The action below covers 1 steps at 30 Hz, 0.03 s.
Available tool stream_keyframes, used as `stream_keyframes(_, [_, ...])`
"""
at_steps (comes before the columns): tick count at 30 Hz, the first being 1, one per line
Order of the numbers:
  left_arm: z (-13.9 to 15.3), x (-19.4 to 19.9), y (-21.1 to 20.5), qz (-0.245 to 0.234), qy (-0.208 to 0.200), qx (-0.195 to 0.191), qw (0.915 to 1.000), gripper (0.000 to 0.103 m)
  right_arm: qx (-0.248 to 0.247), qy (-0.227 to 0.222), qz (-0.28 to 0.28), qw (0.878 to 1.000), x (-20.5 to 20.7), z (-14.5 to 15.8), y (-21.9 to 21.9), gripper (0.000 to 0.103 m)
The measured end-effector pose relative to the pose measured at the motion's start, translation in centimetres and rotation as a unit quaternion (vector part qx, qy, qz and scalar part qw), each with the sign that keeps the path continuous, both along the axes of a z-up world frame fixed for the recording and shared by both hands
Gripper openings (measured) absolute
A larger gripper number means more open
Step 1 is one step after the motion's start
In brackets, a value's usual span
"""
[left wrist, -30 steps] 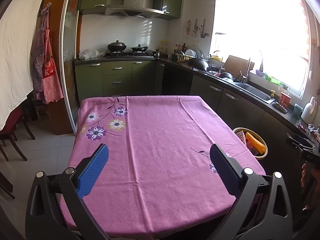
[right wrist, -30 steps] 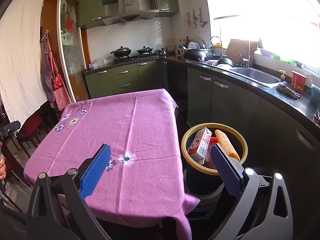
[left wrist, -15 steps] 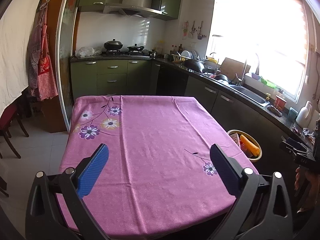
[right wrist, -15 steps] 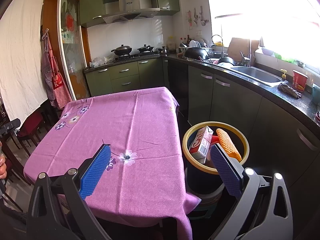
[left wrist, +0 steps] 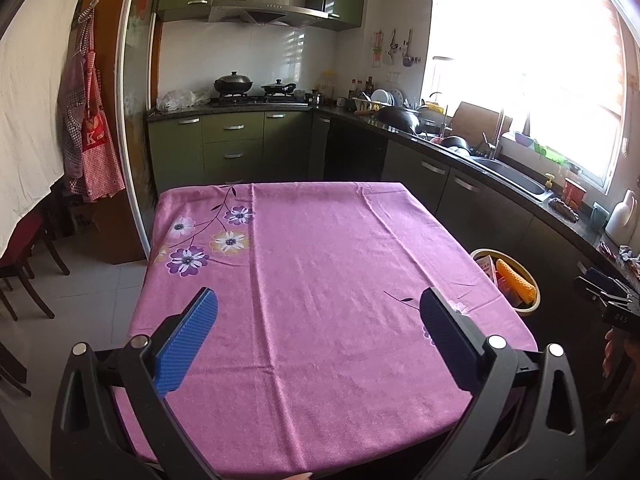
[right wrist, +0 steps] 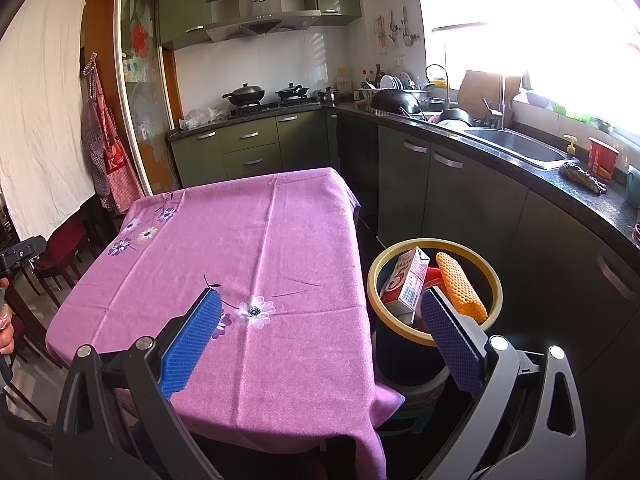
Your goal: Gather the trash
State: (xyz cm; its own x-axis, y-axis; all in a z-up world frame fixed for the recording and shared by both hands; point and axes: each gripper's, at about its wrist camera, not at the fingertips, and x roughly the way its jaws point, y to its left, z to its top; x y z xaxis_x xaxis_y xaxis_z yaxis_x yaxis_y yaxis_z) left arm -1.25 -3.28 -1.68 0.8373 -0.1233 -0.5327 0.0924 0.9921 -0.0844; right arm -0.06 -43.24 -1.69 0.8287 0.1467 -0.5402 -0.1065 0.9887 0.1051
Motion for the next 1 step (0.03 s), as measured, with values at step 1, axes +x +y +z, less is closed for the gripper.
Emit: stream_keyframes(1, [-0.15, 0.33, 0.05, 0.0, 0.004, 0.001, 1.0, 0.096, 0.0, 0.001, 0.0, 1.0, 0.17, -0.01, 0.07, 0.098])
